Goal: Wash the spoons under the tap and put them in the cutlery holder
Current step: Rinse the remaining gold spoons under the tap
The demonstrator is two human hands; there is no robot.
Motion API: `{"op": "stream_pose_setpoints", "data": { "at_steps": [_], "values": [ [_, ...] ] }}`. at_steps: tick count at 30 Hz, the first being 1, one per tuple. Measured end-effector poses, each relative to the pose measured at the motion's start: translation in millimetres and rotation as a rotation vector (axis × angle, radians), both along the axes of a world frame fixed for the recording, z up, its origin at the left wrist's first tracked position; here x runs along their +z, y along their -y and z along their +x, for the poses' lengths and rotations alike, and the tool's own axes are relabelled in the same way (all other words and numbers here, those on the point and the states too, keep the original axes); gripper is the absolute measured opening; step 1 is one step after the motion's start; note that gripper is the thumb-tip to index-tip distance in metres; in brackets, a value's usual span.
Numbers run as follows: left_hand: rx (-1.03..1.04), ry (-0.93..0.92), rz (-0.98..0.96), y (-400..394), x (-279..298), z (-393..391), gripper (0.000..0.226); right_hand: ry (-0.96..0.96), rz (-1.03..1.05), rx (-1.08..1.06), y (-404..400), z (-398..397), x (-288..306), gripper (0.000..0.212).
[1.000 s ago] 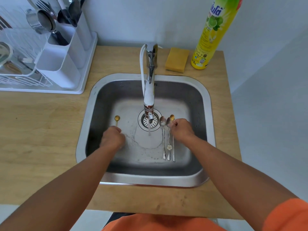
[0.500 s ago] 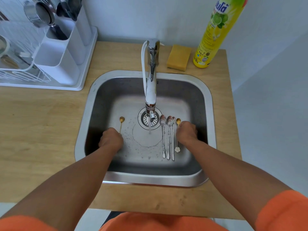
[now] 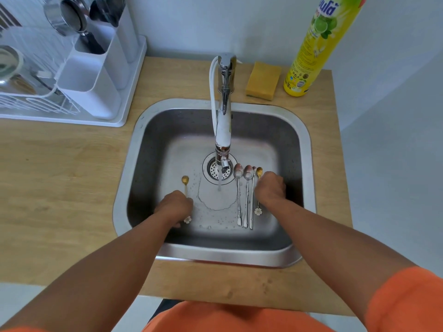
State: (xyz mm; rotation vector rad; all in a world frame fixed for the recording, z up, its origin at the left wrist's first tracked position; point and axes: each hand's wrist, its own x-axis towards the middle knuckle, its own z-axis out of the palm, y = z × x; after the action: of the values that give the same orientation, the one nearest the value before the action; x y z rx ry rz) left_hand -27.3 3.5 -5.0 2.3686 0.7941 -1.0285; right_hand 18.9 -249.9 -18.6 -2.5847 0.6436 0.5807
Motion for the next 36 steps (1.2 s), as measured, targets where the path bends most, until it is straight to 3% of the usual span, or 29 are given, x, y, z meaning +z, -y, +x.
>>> {"op": "stream_pose_setpoints", "data": {
  "at_steps": [7, 13, 17, 23, 32, 36],
  "values": [
    [0.027, 0.068, -0.067, 26.3, 4.7, -2.0, 0.031, 0.063, 0.048, 0.058, -6.9, -6.8, 14.6, 0.018],
    [-0.01, 0.093, -0.115, 52.4, 24.4, -6.1, 0.028, 0.011, 0.387, 0.111, -33.9, -10.4, 29.5, 0.031],
    [-0.067, 0.101, -0.126, 65.1, 33.7, -13.9, 0.032, -0.105, 0.561, 0.093, -45.0, -11.5, 28.2, 0.027],
    [-0.15, 0.124, -0.161, 80.5, 38.4, -28.3, 0.034, -0.168, 0.647, 0.045, -46.1, -19.6, 22.3, 0.016],
    [0.072, 0.154, -0.438, 72.6, 26.4, -26.1, 0.032, -0.133, 0.657, 0.083, -36.9, -23.5, 24.4, 0.019],
    [0.211, 0.315, -0.434, 67.1, 22.6, -11.1, 0.023, -0.109, 0.667, 0.131, -37.6, -24.7, 26.4, 0.017]
  ]
}}
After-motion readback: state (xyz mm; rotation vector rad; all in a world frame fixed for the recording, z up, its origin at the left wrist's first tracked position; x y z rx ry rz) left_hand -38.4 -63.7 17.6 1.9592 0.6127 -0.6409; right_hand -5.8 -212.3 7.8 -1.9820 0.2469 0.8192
